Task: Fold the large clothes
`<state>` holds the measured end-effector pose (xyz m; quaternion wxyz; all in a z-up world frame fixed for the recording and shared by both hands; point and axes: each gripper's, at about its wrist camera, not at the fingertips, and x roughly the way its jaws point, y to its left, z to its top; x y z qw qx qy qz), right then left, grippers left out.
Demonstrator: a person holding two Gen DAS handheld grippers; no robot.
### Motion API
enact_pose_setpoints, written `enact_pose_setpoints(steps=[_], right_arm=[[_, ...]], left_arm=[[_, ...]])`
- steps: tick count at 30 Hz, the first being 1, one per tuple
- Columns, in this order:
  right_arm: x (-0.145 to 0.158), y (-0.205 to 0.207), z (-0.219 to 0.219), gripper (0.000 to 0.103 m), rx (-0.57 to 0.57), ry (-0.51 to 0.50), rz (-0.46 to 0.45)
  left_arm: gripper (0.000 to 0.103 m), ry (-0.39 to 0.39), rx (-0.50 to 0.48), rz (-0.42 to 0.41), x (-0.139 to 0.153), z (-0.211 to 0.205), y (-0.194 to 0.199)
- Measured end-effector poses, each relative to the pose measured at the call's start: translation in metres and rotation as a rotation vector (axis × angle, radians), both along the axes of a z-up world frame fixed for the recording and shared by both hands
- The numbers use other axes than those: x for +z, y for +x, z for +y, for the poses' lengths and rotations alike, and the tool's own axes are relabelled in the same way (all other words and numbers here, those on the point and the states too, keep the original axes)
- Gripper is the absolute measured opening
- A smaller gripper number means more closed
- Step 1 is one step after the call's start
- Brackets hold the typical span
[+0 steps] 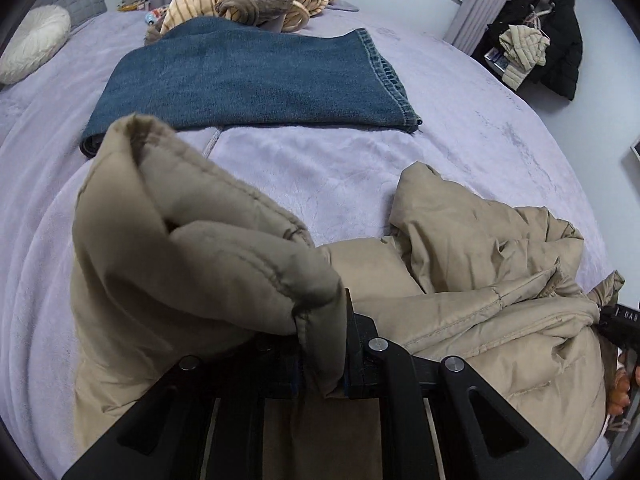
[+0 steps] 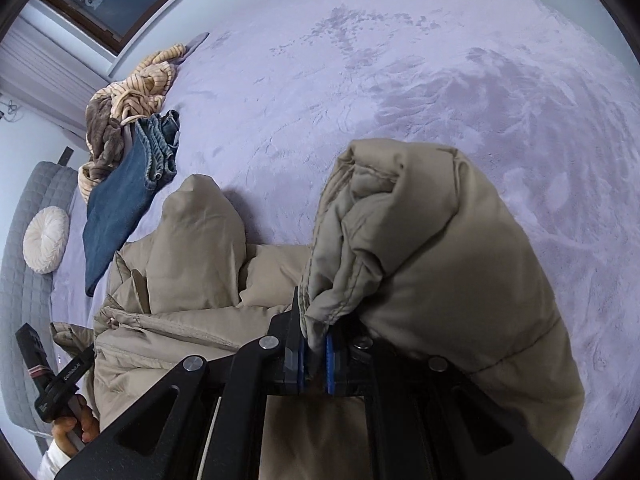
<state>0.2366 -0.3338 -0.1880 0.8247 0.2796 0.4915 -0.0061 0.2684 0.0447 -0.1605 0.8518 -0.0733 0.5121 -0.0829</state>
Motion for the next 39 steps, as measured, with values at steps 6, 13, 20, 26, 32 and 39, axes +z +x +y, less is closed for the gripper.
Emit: enact_pose_setpoints(steps=[6, 13, 20, 26, 32, 39], right_arm=[[0.021, -0.007, -0.004, 0.029, 0.021, 0.036, -0.018], [0.052, -0.021, 0.005, 0.071, 0.037, 0.042, -0.099], [0.046, -0.025, 0.047, 0.019, 0.175, 0.069, -0.085], [0.004, 0.006, 0.087, 0.013, 0.241, -0.036, -0.055], [-0.016, 0.032, 0.083, 0.004, 0.222, -0.032, -0.034], [0.008, 0.019, 0.039, 0.005, 0.205, -0.145, -0.032]], left_arm=[[0.034, 0.018, -0.068, -0.036, 0.021, 0.006, -0.021], [0.09, 0.024, -0.067, -0.101, 0.045, 0.009, -0.038], [0.067, -0.043, -0.188, -0.118, 0.045, -0.031, -0.041], [0.067, 0.027, -0.145, -0.083, -0.001, -0.063, -0.016], [0.067, 0.045, -0.109, -0.054, -0.013, -0.06, 0.005], [0.067, 0.186, 0.017, -0.071, -0.01, 0.016, 0.012]])
